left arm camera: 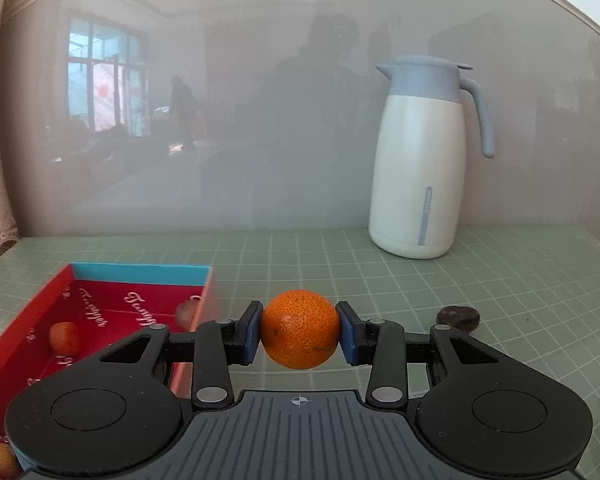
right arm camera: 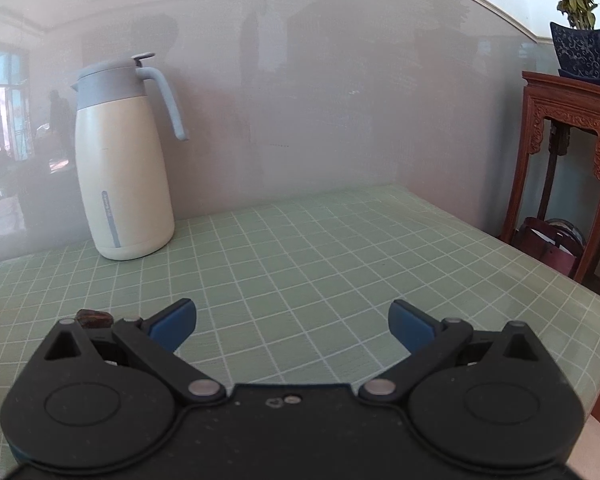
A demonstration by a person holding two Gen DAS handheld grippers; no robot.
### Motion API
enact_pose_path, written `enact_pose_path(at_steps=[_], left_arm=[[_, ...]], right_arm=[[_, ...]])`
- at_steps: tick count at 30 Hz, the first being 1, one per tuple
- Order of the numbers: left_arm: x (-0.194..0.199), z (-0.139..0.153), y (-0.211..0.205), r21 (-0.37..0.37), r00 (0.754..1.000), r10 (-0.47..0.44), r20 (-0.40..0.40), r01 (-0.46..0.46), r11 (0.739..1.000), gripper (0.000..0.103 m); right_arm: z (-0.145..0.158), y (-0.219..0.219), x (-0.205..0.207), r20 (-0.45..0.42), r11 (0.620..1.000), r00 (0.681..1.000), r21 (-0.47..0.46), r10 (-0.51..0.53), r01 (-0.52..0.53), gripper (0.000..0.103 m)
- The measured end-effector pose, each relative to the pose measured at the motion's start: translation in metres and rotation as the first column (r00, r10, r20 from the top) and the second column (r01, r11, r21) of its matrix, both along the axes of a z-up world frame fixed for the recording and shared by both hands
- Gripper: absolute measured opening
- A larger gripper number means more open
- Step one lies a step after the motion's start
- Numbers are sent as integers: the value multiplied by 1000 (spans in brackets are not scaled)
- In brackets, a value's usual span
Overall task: Organize fruits
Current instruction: 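Carry the mandarin into the red box and open the left gripper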
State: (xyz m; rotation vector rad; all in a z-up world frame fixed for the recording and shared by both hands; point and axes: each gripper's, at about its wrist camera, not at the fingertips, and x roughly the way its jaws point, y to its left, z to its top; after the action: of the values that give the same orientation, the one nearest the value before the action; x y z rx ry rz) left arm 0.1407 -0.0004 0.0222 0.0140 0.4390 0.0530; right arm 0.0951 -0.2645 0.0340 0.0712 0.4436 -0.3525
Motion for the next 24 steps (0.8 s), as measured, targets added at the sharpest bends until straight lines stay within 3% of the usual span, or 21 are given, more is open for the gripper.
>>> enact_pose_path(at_steps=[6, 11, 21, 24], left_arm=[[-14, 10, 49, -3, 993, 114, 15, -114, 994, 40], [-18, 9, 92, -11, 974, 227, 0, -227, 974, 40], [-9, -14, 158, -80, 918, 368, -147, -382, 921, 40], [-9, -15, 165, -71, 912, 382, -148, -395, 916, 40]], right_arm=[[1, 20, 3, -2, 999, 999, -30, 40, -40, 103], [1, 40, 6, -6, 996, 997, -48, 79, -79, 103], [0, 77, 15, -14, 985, 988, -72, 153, -154, 103], [-1, 84, 17, -20, 983, 986, -74, 168, -169, 103]])
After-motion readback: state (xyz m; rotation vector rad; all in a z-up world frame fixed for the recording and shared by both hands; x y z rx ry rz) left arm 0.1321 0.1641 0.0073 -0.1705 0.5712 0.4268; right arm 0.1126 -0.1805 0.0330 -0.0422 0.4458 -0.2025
